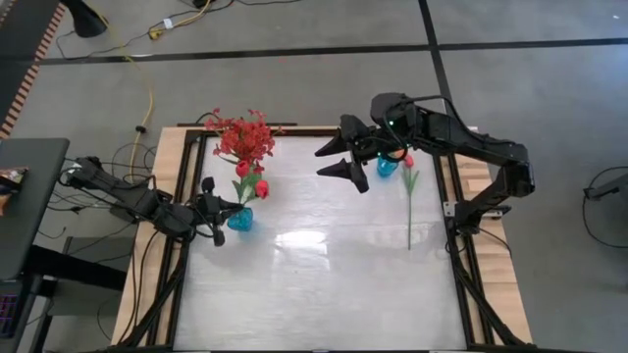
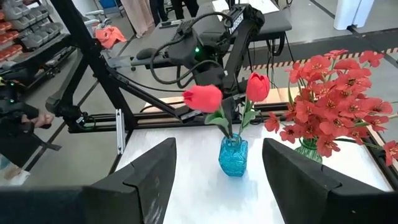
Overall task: Sort flowers into vase by color
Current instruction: Put the left red tulip into the left blue vase
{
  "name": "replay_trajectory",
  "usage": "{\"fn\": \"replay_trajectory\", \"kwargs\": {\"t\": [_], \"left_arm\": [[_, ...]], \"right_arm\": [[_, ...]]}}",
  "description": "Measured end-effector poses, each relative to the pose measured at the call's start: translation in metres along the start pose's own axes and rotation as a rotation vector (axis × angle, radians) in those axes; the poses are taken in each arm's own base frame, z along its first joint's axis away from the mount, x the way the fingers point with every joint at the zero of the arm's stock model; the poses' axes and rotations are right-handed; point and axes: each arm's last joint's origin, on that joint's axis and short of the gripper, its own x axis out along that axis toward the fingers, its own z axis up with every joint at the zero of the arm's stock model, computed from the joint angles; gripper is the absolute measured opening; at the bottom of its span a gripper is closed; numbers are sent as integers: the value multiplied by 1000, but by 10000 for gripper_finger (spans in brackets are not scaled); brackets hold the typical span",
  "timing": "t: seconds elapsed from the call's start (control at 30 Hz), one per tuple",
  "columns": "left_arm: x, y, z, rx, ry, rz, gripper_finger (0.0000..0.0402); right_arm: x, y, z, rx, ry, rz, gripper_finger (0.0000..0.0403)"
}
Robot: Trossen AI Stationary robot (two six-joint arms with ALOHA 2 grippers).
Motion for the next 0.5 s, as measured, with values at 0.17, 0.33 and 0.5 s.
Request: {"fn": "replay_trajectory", "kwargs": {"t": [0.17, 0.33, 0.5], "left_arm": [[0, 0, -1, -62, -2, 4, 2], [0, 0, -1, -66, 2, 2, 28], [0, 0, -4, -72, 25, -6, 65]], "right_arm": [[0, 1, 0, -1, 0, 2, 265], [0, 0, 0, -2, 1, 2, 265], [0, 0, -2, 1, 16, 1, 265]]}}
